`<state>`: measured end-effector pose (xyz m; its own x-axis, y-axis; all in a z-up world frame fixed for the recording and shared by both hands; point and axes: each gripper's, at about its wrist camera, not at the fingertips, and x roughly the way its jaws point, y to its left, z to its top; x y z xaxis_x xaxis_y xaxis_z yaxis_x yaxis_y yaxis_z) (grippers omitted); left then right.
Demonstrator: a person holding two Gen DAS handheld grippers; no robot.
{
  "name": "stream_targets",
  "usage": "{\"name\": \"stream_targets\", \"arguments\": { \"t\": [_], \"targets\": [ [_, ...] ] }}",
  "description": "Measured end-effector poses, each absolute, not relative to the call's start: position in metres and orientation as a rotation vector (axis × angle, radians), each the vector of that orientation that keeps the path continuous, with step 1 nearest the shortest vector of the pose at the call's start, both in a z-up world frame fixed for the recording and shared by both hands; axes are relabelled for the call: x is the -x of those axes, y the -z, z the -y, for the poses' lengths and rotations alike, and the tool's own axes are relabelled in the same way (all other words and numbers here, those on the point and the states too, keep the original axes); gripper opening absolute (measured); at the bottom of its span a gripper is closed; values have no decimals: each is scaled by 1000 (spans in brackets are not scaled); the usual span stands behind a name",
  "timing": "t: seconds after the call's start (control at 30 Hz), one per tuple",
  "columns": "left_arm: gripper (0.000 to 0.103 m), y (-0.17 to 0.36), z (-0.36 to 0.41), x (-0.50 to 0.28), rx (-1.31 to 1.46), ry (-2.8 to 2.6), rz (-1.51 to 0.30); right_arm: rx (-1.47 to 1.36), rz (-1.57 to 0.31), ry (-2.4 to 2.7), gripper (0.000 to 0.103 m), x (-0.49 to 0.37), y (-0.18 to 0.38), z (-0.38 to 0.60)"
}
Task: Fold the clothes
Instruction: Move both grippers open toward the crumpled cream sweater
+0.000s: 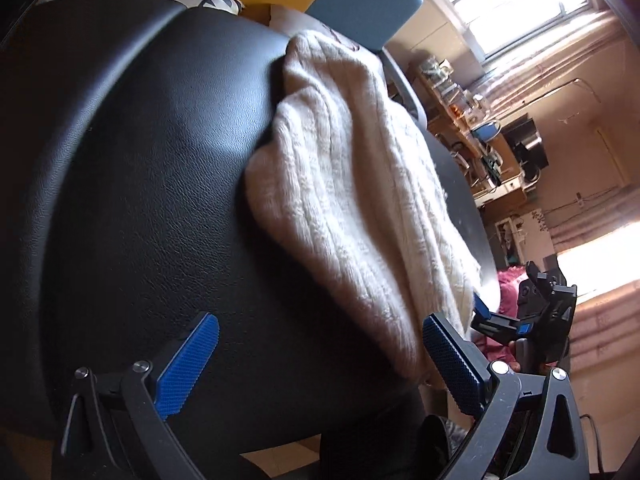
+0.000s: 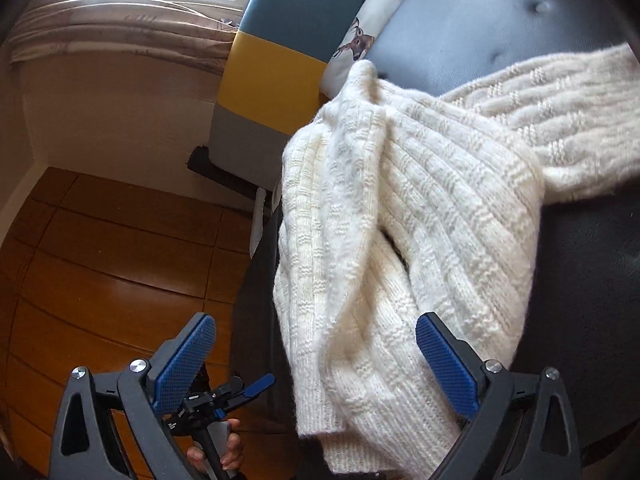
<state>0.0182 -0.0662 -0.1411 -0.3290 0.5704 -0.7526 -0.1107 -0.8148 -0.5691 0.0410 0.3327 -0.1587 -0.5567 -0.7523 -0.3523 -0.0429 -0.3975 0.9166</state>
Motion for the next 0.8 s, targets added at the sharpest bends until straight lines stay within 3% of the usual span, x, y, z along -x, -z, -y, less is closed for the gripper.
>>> {"name": "stream_targets", "arguments": {
  "t": [0.27, 0.43, 0.63, 0.8],
  "targets": [
    [103, 142, 32, -8, 1541, -2307, 410, -1198, 1235, 2009, 102, -31, 174, -321],
    [103, 147, 38, 1, 1609, -2330, 440, -1159, 1160, 2038, 102, -31, 170, -318],
    [102, 149, 49, 20, 1587, -2235, 598, -1104, 1079, 2097, 102, -40, 168, -312],
    [101, 143, 30, 35, 1531, -2195, 593, -1091, 1056, 2178, 102, -45, 174, -301]
  ]
}}
